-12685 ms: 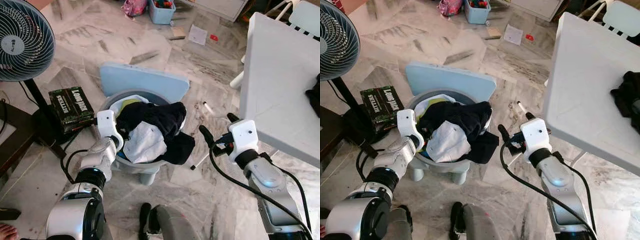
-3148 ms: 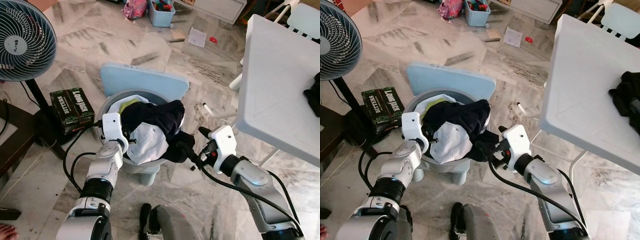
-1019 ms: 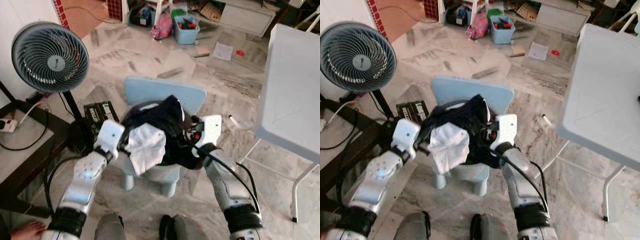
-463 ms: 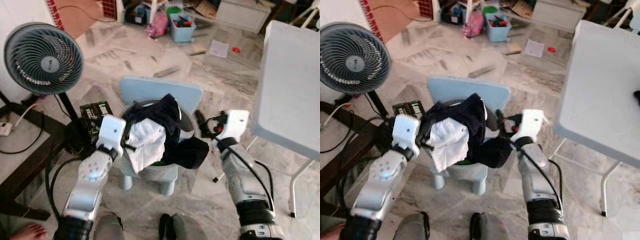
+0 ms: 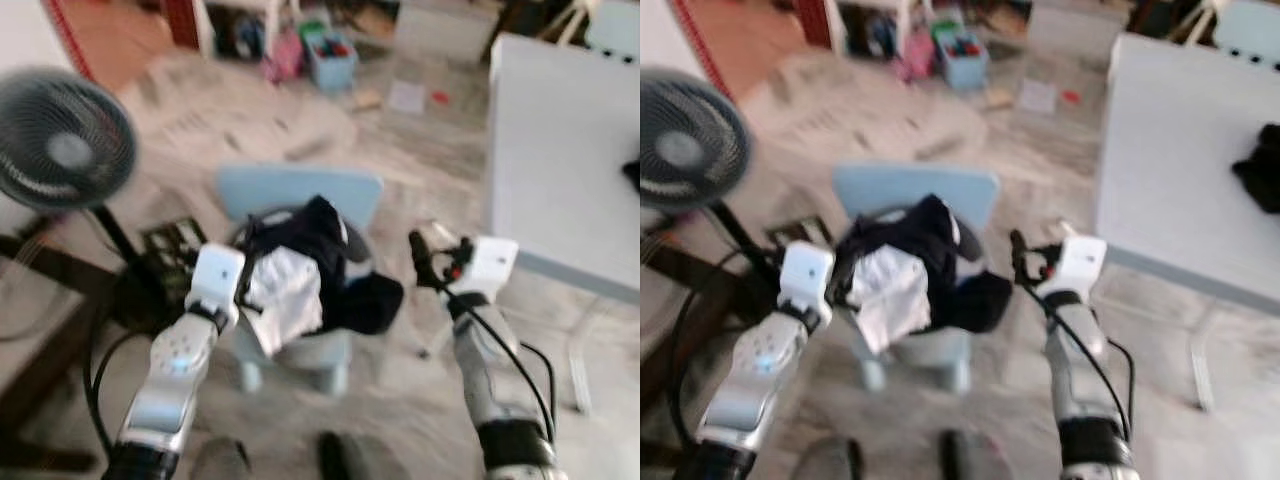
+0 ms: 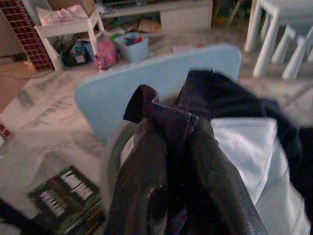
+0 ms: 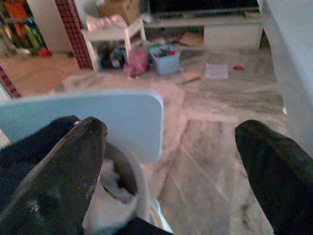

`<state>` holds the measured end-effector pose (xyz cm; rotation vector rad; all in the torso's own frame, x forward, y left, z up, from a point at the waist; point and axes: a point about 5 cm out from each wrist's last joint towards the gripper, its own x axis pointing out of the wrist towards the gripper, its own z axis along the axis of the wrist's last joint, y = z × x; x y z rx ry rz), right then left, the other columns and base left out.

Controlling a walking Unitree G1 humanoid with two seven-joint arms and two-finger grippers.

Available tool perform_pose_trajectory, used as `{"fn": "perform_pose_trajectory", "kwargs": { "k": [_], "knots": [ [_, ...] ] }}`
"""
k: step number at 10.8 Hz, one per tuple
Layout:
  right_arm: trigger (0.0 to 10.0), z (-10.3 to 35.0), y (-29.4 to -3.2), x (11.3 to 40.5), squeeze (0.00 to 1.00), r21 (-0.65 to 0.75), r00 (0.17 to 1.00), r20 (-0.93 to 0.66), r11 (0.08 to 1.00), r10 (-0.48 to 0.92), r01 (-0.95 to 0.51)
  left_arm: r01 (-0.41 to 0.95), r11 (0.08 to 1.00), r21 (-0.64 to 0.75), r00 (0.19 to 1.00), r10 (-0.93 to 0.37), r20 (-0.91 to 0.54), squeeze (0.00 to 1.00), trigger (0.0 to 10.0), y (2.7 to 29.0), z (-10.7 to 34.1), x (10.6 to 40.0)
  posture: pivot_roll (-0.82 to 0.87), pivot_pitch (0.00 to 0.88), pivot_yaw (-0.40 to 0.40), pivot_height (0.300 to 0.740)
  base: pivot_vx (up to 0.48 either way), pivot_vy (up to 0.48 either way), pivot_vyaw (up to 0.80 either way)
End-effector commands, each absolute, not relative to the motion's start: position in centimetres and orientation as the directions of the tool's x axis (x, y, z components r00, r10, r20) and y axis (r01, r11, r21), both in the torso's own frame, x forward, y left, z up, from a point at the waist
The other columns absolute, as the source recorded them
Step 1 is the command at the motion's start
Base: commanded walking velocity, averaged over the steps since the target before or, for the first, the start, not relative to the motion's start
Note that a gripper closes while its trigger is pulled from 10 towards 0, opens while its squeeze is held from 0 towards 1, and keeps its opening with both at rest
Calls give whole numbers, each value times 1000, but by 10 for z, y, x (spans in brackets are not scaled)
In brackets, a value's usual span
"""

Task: Hang hanger

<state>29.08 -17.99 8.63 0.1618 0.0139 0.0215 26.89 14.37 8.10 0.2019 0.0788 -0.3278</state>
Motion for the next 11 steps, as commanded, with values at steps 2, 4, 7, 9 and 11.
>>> {"fn": "perform_pose_trajectory", "kwargs": {
  "k": [2,4,7,9,11],
  "knots": [
    [10000,74,-194,274,0,138,999,-25,990,-36,39,344,928,142,931,-317,-179,0,10000,148,61,261,-14,0,24,740,0,0,0],
    [10000,70,-196,259,0,22,998,-59,999,-36,38,291,943,163,953,-269,-142,0,10000,155,63,260,-28,0,19,740,0,0,0],
    [10000,75,-197,264,0,-53,999,-51,999,-5,2,237,961,141,966,-218,-137,0,10000,156,59,252,-7,0,-42,740,0,0,0],
    [10000,78,-197,273,0,-12,998,-58,1000,10,-11,230,966,115,970,-217,-111,0,10000,149,64,253,11,0,-78,740,0,0,0],
    [10000,85,-192,280,0,0,997,-63,999,41,-42,210,968,134,977,-206,-47,0,10000,153,86,261,3,15,-99,740,0,0,0]
  ]
}}
